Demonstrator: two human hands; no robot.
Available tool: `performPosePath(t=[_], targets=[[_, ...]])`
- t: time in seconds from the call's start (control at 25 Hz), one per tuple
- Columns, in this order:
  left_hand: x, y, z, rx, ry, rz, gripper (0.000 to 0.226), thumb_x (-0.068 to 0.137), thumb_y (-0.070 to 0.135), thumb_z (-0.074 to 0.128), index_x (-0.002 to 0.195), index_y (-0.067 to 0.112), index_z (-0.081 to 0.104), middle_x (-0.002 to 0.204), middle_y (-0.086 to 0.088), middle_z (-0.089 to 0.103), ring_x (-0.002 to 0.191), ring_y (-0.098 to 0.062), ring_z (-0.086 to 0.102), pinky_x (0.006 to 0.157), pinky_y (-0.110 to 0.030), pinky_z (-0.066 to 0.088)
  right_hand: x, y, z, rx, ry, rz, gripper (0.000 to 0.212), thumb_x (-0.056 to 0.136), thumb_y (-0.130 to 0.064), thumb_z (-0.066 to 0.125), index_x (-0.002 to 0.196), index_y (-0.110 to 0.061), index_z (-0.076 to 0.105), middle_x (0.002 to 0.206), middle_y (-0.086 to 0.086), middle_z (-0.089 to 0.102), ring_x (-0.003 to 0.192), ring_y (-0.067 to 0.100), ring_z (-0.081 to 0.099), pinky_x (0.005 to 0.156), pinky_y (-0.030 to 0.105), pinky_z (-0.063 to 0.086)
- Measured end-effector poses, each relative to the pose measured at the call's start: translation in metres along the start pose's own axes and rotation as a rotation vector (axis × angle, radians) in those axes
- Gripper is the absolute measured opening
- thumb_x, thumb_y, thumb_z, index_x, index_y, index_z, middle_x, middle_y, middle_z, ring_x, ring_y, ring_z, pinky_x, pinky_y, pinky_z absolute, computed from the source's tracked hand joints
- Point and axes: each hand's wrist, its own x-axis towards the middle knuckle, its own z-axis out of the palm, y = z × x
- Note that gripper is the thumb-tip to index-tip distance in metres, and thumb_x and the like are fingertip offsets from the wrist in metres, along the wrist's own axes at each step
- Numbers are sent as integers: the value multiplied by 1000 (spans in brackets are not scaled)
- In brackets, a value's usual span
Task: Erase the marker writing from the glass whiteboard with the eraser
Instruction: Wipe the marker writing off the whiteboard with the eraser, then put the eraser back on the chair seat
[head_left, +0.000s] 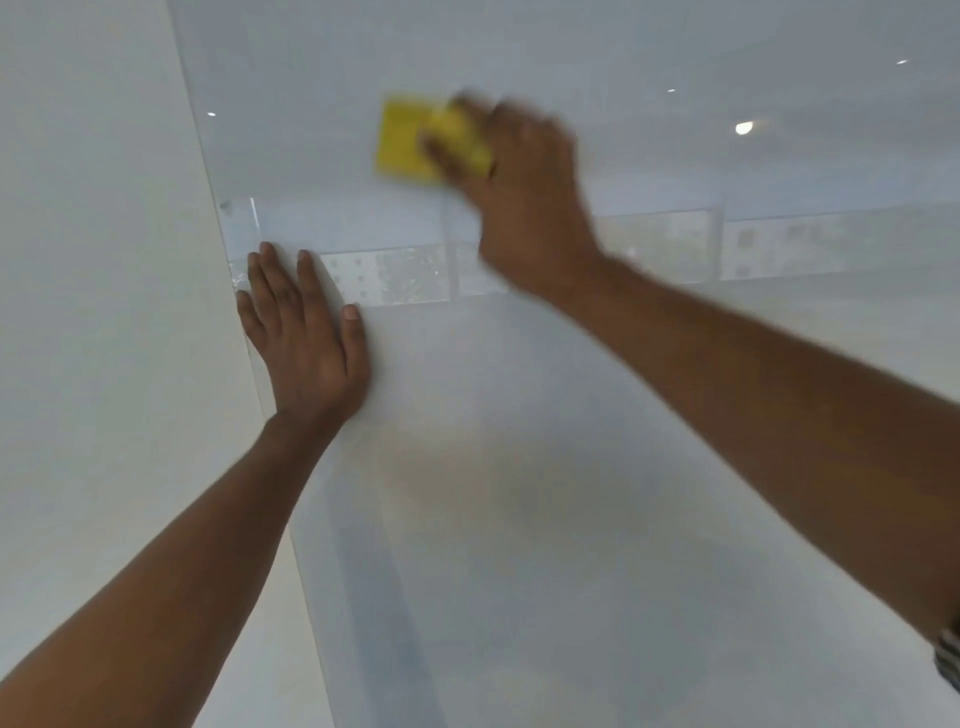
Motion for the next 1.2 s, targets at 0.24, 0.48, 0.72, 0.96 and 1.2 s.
performPosePath(t=[0.24,0.48,0.72,0.96,1.2], targets=[[-13,4,2,-40,-10,-18,66,108,36,28,162,1,16,168,-34,9,157,-50,6,125,-64,3,-209,-35,45,20,-340,-495,70,83,-6,39,148,-28,45,154,10,46,129,38,48,106,49,31],[-93,51,12,-68,-128,55,69,107,37,34,163,1,14,164,-42,8,155,-54,6,123,-70,6,-357,32,30,19,-445,-420,76,82,4,44,149,-33,45,155,3,47,130,35,50,109,49,37],[-193,164,24,-147,-334,175,75,103,40,46,162,2,16,165,-39,11,156,-51,10,122,-69,7,-462,102,-1,38,-375,-31,61,94,3,59,142,-35,56,144,7,59,120,36,59,102,45,43],[-287,301,28,-346,-543,401,70,96,26,58,155,0,32,162,-37,25,154,-48,22,122,-67,18,-567,151,-42,105,-438,422,47,94,-10,67,139,-24,61,140,17,57,117,41,56,96,48,51],[-372,438,30,-564,-868,533,52,98,22,55,145,1,52,158,-30,42,141,-43,50,113,-58,44,-670,190,-105,181,-617,757,66,85,-13,75,143,-28,47,143,14,54,114,41,57,87,47,56]])
